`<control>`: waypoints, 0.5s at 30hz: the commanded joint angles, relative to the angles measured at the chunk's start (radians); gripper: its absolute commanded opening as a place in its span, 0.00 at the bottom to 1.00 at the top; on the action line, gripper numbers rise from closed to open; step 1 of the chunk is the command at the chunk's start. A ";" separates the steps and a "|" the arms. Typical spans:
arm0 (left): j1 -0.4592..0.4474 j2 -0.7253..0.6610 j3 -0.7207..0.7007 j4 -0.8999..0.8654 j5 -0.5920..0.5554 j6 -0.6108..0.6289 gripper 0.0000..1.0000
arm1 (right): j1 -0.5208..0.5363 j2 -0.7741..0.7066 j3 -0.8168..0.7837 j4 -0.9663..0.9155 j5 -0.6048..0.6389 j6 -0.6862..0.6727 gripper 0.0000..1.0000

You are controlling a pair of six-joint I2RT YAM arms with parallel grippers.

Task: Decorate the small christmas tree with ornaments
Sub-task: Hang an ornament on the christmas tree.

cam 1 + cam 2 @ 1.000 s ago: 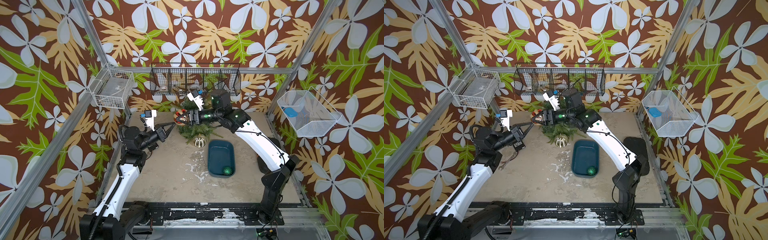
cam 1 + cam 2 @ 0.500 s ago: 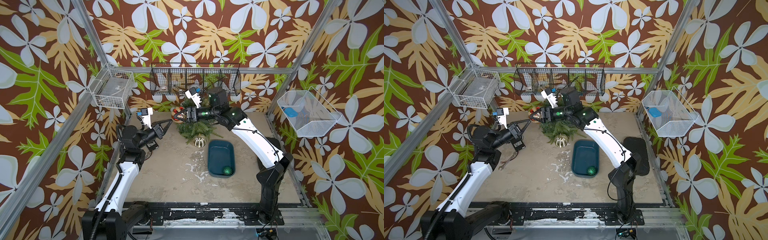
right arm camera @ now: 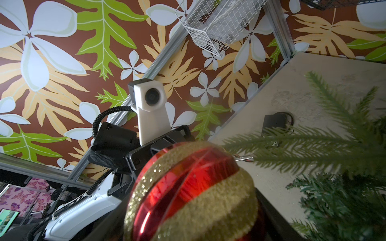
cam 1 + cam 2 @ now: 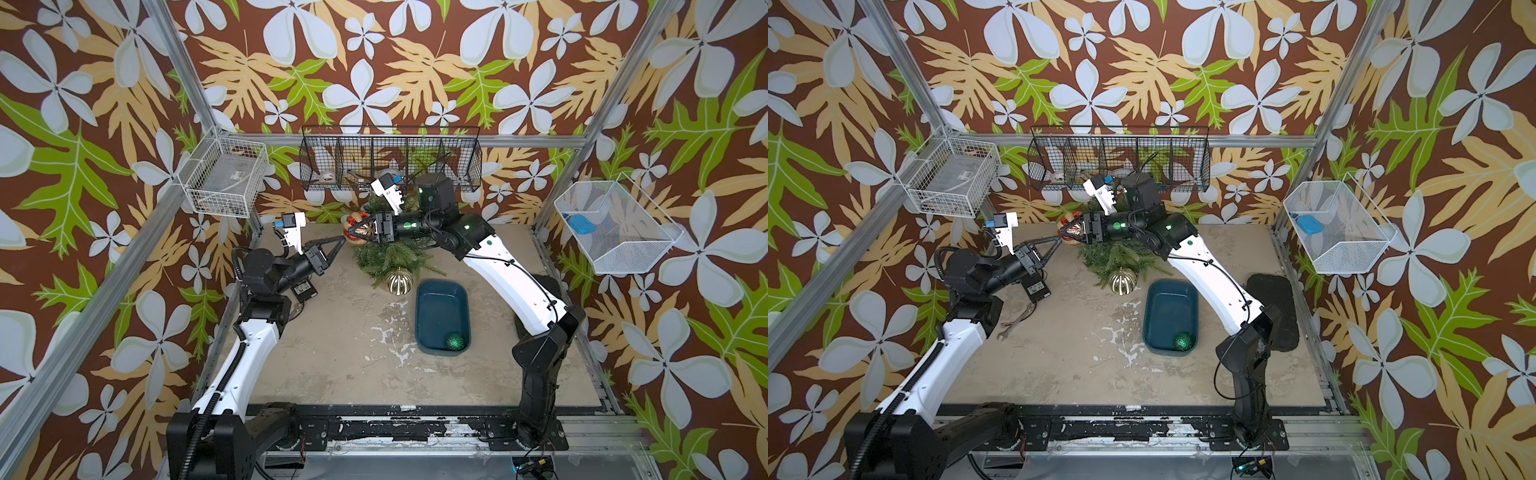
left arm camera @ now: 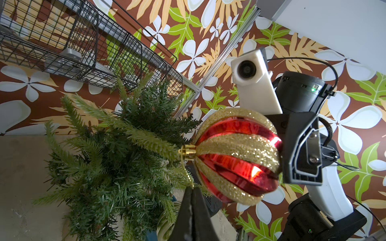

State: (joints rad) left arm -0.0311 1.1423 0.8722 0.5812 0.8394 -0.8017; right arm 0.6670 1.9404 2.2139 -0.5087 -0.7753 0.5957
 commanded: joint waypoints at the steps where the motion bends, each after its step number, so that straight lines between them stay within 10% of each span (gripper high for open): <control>1: 0.000 0.012 0.012 0.052 0.020 -0.026 0.00 | -0.006 -0.008 -0.002 0.022 -0.015 0.003 0.64; 15: 0.001 0.031 0.024 0.064 0.028 -0.037 0.00 | -0.006 0.007 -0.009 0.048 -0.044 0.026 0.64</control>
State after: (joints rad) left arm -0.0311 1.1740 0.8906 0.6094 0.8471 -0.8322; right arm 0.6601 1.9461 2.2055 -0.4934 -0.8001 0.6178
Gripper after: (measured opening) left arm 0.050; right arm 0.748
